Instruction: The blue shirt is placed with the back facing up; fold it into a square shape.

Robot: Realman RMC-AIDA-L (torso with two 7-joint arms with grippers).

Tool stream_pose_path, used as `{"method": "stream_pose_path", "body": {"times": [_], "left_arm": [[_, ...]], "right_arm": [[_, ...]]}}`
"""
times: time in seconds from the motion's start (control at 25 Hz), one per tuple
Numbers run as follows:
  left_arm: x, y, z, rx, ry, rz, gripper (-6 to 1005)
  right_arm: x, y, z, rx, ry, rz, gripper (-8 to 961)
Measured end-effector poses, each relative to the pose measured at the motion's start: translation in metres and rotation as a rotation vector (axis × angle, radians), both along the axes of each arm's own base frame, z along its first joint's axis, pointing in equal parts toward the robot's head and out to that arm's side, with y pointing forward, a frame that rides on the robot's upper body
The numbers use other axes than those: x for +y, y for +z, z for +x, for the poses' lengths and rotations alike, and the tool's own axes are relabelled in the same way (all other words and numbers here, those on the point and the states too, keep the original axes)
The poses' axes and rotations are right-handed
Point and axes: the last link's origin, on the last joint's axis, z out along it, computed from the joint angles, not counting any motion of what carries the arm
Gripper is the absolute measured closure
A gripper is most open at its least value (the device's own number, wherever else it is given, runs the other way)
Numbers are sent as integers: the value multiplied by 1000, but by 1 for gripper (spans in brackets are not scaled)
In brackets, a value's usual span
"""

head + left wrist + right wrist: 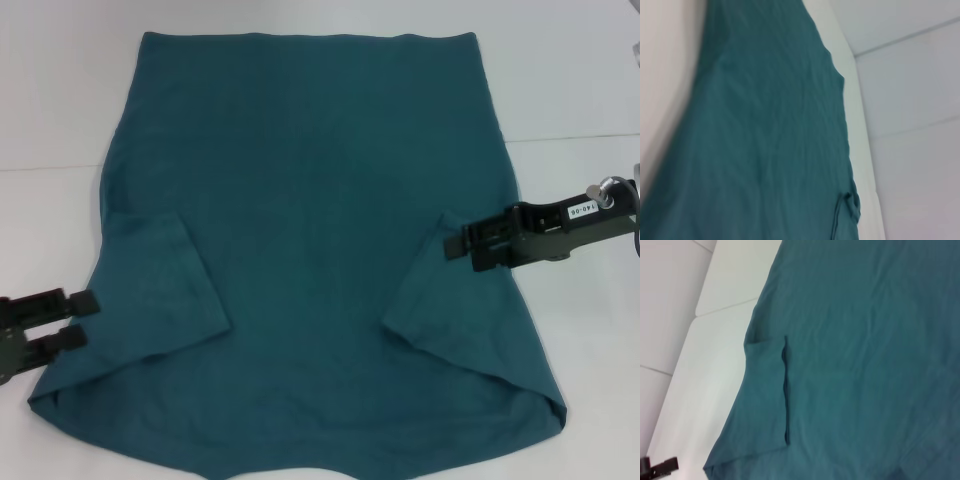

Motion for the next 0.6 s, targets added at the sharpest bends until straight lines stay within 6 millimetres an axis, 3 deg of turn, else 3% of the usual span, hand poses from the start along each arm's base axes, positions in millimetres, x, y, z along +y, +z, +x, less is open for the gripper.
{"method": "stream_pose_path", "body": {"times": [0.6], "left_arm": [[-19,0,-44,108,227,-20,387]], "right_arm": [[-4,-4,4,-32,-6,-29,312]]}}
